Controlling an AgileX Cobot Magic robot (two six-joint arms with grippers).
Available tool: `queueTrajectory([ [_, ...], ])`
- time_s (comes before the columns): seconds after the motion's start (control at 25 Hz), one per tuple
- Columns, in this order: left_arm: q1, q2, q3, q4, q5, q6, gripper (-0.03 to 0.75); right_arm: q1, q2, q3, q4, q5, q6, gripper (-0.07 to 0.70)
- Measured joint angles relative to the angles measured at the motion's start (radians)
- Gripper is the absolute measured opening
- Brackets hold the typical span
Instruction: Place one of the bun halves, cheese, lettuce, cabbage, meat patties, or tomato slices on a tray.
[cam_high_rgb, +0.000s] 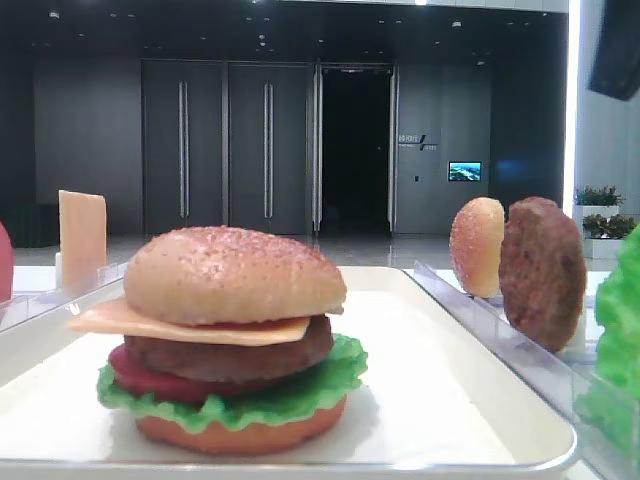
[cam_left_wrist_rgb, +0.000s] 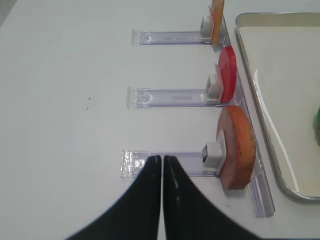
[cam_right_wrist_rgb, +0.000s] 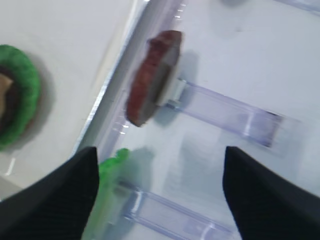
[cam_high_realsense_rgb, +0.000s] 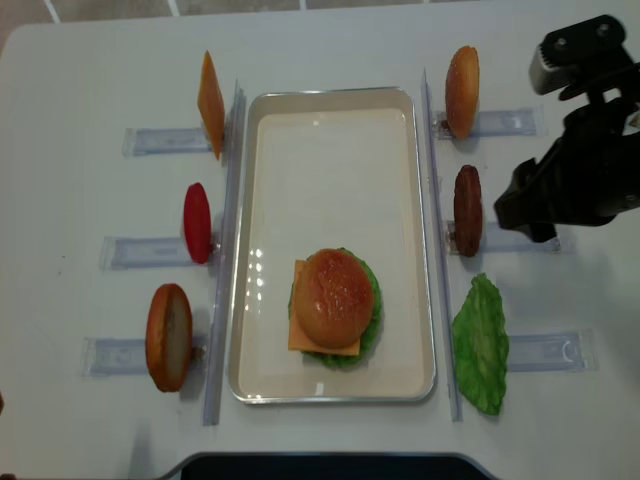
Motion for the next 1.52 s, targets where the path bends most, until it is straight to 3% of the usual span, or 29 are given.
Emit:
queueTrajectory([
  [0.28,0.000,0.000,0.000,0.000,0.000,0.000,0.000,-0.276,-0.047,0.000,-0.070,0.104,0.019,0.523],
  [0.44,0.000,0.000,0.000,0.000,0.000,0.000,0.000,-0.381,-0.047,0.000,-0.089,0.154,0.041,0.523],
  [0.72,0.000,0.000,0.000,0.000,0.000,0.000,0.000,-0.399,-0.131,0.047,-0.159,0.187,0.119,0.523],
  [1.2,0.000,0.000,0.000,0.000,0.000,0.000,0.000,-0.399,-0.719,0.326,-0.174,0.210,0.122,0.523],
  [1.52,0.000,-0.001,0.000,0.000,0.000,0.000,0.000,-0.399,-0.977,0.339,-0.183,0.221,0.138,0.523],
])
